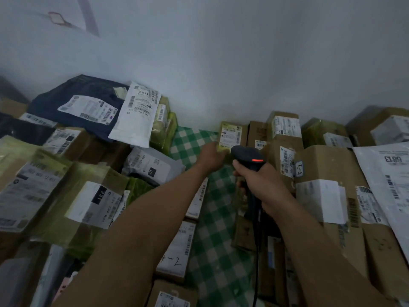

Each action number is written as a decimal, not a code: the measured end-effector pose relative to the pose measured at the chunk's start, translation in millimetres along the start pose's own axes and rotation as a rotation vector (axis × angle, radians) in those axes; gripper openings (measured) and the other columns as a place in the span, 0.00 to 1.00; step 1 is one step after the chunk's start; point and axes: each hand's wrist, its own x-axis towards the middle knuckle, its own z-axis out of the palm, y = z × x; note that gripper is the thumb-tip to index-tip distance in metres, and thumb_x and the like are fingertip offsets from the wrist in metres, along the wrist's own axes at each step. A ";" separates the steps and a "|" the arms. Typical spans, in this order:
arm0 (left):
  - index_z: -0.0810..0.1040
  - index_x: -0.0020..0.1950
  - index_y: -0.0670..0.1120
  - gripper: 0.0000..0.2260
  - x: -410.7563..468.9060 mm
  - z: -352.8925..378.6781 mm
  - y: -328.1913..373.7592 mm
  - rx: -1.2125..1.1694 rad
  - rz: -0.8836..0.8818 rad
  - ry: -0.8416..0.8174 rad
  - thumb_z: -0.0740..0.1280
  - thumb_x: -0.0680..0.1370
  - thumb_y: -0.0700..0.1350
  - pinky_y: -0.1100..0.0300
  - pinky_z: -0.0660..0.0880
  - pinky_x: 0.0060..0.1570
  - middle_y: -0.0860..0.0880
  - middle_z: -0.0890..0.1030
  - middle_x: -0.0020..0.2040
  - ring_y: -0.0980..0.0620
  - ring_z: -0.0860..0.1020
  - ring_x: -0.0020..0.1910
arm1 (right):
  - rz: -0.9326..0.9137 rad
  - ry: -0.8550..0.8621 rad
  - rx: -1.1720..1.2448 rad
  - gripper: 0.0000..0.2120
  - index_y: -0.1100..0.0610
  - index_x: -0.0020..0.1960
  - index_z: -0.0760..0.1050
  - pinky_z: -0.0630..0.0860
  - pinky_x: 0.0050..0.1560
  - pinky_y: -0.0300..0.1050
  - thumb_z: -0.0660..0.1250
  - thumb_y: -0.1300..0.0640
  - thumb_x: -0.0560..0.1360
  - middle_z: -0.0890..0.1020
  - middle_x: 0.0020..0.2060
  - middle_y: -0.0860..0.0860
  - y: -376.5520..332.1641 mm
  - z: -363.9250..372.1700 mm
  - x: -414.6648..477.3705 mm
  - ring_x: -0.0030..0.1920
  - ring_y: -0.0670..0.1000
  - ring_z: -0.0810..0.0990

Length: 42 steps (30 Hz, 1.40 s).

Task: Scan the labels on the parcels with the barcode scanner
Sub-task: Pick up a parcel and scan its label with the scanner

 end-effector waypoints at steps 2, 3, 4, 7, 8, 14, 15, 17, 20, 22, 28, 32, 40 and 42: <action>0.77 0.70 0.41 0.16 15.3 7.4 -5.6 -0.013 -0.039 -0.038 0.66 0.84 0.46 0.53 0.75 0.63 0.41 0.80 0.67 0.43 0.79 0.64 | -0.011 0.016 -0.013 0.07 0.47 0.58 0.79 0.76 0.38 0.41 0.71 0.50 0.80 0.86 0.48 0.50 6.1 -0.1 5.1 0.34 0.44 0.81; 0.76 0.71 0.41 0.17 20.0 10.5 -8.7 -0.063 -0.075 -0.041 0.66 0.84 0.47 0.53 0.75 0.64 0.42 0.79 0.68 0.43 0.78 0.65 | -0.015 0.025 -0.016 0.09 0.47 0.59 0.79 0.76 0.38 0.42 0.71 0.50 0.80 0.86 0.48 0.50 8.3 -0.2 6.8 0.33 0.43 0.81; 0.76 0.71 0.42 0.18 23.1 12.4 -10.5 -0.130 -0.114 -0.037 0.65 0.84 0.48 0.55 0.75 0.63 0.42 0.79 0.68 0.44 0.78 0.66 | -0.023 0.031 -0.018 0.10 0.47 0.60 0.79 0.76 0.38 0.41 0.71 0.49 0.80 0.86 0.47 0.49 10.1 -0.7 7.8 0.33 0.42 0.81; 0.74 0.72 0.41 0.20 31.7 15.4 -20.1 -0.309 -0.243 0.012 0.68 0.82 0.48 0.58 0.77 0.58 0.42 0.79 0.68 0.45 0.80 0.64 | -0.036 0.048 0.008 0.12 0.46 0.62 0.79 0.76 0.33 0.39 0.72 0.49 0.79 0.86 0.46 0.46 15.5 0.2 10.3 0.31 0.41 0.80; 0.74 0.72 0.41 0.21 33.4 15.7 -23.5 -0.331 -0.274 0.032 0.70 0.82 0.48 0.57 0.78 0.59 0.42 0.80 0.67 0.45 0.80 0.63 | -0.037 0.051 0.023 0.12 0.45 0.62 0.79 0.76 0.32 0.38 0.72 0.50 0.79 0.85 0.46 0.46 16.7 0.3 10.4 0.31 0.41 0.80; 0.81 0.63 0.41 0.15 36.5 12.6 -32.0 -0.346 -0.398 0.085 0.70 0.81 0.49 0.54 0.79 0.58 0.43 0.83 0.59 0.48 0.81 0.55 | -0.029 0.057 0.003 0.09 0.43 0.58 0.79 0.76 0.31 0.37 0.73 0.49 0.79 0.85 0.46 0.45 19.1 1.4 9.2 0.31 0.41 0.82; 0.82 0.61 0.41 0.15 34.5 10.1 -32.6 -0.369 -0.417 0.107 0.71 0.81 0.50 0.52 0.80 0.59 0.43 0.84 0.58 0.47 0.82 0.54 | -0.025 0.054 0.006 0.09 0.42 0.57 0.79 0.76 0.32 0.38 0.73 0.49 0.79 0.85 0.46 0.45 18.7 1.4 8.9 0.32 0.42 0.82; 0.82 0.59 0.42 0.14 26.0 3.4 -32.7 -0.460 -0.434 0.146 0.71 0.80 0.50 0.48 0.80 0.61 0.43 0.84 0.57 0.46 0.83 0.54 | -0.018 0.057 0.017 0.08 0.42 0.57 0.79 0.77 0.35 0.41 0.73 0.49 0.78 0.86 0.46 0.46 17.1 1.6 6.7 0.32 0.42 0.82; 0.82 0.65 0.45 0.15 -6.5 -14.4 -22.0 -0.540 -0.370 0.213 0.70 0.81 0.50 0.48 0.77 0.65 0.47 0.84 0.60 0.48 0.81 0.59 | -0.020 0.062 0.024 0.08 0.45 0.58 0.80 0.78 0.36 0.41 0.73 0.49 0.79 0.86 0.45 0.46 14.9 1.7 0.9 0.34 0.44 0.83; 0.81 0.66 0.48 0.14 -36.2 -27.9 -14.1 -0.555 -0.297 0.254 0.69 0.82 0.51 0.50 0.77 0.64 0.49 0.84 0.60 0.50 0.80 0.60 | -0.036 0.060 0.057 0.10 0.45 0.61 0.79 0.79 0.39 0.42 0.72 0.49 0.79 0.85 0.49 0.45 11.3 2.8 -6.8 0.39 0.46 0.86; 0.82 0.67 0.53 0.15 -142.4 -61.9 10.2 -0.575 -0.175 0.325 0.67 0.82 0.55 0.47 0.78 0.63 0.54 0.85 0.57 0.52 0.82 0.58 | -0.104 0.153 0.163 0.13 0.45 0.62 0.78 0.77 0.43 0.41 0.72 0.47 0.79 0.85 0.51 0.46 -7.3 9.3 -45.9 0.51 0.47 0.83; 0.83 0.65 0.53 0.13 -215.3 -81.6 33.9 -0.582 -0.093 0.324 0.67 0.82 0.53 0.46 0.80 0.60 0.55 0.87 0.52 0.53 0.84 0.54 | -0.135 0.185 0.219 0.21 0.46 0.68 0.76 0.80 0.45 0.43 0.74 0.44 0.77 0.84 0.56 0.46 -18.0 15.3 -84.0 0.56 0.50 0.83; 0.81 0.63 0.59 0.11 -324.3 -97.0 59.0 -0.653 0.074 0.292 0.68 0.83 0.47 0.62 0.77 0.59 0.62 0.86 0.53 0.64 0.82 0.55 | -0.263 0.087 0.282 0.36 0.48 0.68 0.77 0.81 0.57 0.49 0.81 0.42 0.62 0.86 0.56 0.46 -24.1 22.9 -178.5 0.58 0.48 0.85; 0.80 0.68 0.56 0.16 -335.5 -99.0 56.5 -0.682 0.058 0.261 0.69 0.82 0.44 0.58 0.77 0.62 0.60 0.86 0.56 0.61 0.82 0.57 | -0.268 0.024 0.292 0.34 0.51 0.68 0.78 0.83 0.56 0.51 0.82 0.48 0.64 0.87 0.57 0.49 -20.5 20.1 -193.3 0.58 0.50 0.85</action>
